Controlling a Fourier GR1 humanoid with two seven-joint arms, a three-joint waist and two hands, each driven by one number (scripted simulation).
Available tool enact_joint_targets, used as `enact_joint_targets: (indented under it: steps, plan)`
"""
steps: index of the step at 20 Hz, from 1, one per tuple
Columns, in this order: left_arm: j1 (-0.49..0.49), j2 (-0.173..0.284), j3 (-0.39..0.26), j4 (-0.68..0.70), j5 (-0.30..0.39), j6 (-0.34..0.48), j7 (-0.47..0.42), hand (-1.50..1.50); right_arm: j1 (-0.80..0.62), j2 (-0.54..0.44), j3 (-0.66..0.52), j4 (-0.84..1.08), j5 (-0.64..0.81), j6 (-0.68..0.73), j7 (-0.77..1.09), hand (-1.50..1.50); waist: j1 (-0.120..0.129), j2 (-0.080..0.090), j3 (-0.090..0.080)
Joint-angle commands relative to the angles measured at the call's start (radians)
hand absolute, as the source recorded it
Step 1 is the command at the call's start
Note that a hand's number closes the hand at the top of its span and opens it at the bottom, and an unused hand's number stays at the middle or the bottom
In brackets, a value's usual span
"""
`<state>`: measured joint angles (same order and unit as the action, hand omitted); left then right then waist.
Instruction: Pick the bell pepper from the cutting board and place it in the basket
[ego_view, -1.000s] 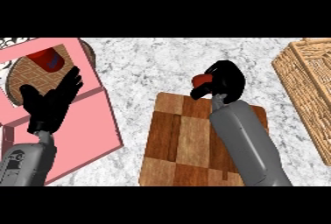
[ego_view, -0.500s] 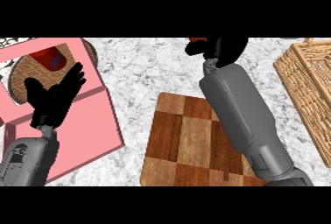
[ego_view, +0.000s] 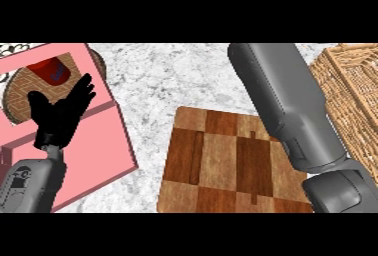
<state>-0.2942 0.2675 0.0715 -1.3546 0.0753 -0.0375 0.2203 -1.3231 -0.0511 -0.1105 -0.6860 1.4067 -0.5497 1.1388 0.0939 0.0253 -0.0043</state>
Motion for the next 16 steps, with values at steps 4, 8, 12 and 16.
enact_joint_targets:
  steps: [4, 8, 12, 16]
  plan:
    - [0.008, 0.008, 0.022, 0.026, 0.007, -0.007, -0.031, 0.00, -0.142, -0.056, -0.084, 0.158, 0.135, -0.065, 0.223, 1.50, -0.007, 0.008, 0.000]
    - [-0.015, 0.003, 0.008, -0.002, 0.004, 0.001, 0.021, 0.00, -0.209, -0.154, -0.139, 0.202, 0.163, -0.043, 0.197, 1.50, -0.012, 0.006, 0.002]
    - [0.045, 0.013, 0.014, -0.017, 0.005, -0.013, -0.010, 0.00, -0.236, -0.200, -0.173, 0.255, 0.215, 0.001, 0.239, 1.50, -0.012, -0.002, 0.001]
    - [0.007, 0.019, 0.018, -0.037, 0.006, -0.004, 0.027, 0.00, -0.220, -0.254, -0.178, 0.300, 0.285, 0.015, 0.259, 1.50, -0.026, -0.004, 0.002]
